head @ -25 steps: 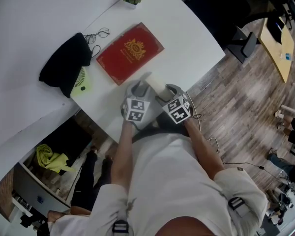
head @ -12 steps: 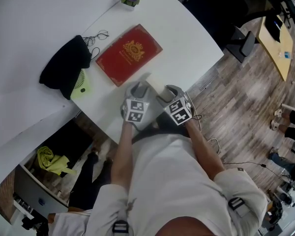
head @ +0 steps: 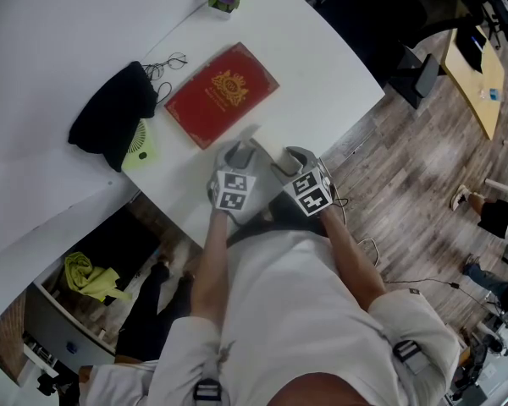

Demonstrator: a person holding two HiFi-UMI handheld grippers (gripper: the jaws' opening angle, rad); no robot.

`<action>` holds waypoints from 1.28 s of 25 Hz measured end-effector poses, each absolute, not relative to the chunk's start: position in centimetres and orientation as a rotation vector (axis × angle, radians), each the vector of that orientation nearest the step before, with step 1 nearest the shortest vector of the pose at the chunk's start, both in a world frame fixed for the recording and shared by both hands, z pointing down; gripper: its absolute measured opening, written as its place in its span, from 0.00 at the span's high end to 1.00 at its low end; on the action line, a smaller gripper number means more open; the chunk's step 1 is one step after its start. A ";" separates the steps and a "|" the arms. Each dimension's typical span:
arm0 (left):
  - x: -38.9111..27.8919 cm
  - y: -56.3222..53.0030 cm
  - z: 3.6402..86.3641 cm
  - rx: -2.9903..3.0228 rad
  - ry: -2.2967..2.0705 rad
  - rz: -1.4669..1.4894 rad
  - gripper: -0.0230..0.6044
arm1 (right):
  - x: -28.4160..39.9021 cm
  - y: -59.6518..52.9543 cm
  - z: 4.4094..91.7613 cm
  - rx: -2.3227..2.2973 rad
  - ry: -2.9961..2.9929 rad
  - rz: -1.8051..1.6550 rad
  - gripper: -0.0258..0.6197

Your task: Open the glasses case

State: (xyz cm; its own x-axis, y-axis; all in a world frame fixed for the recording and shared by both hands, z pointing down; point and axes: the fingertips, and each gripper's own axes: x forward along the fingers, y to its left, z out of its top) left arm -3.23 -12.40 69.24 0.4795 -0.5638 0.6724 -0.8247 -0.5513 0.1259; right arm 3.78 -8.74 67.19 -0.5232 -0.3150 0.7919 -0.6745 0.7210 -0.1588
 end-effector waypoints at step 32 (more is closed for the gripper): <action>-3.2 -12.4 69.0 2.280 -1.158 0.812 0.69 | 4.4 -9.2 66.0 0.762 -2.175 0.568 0.75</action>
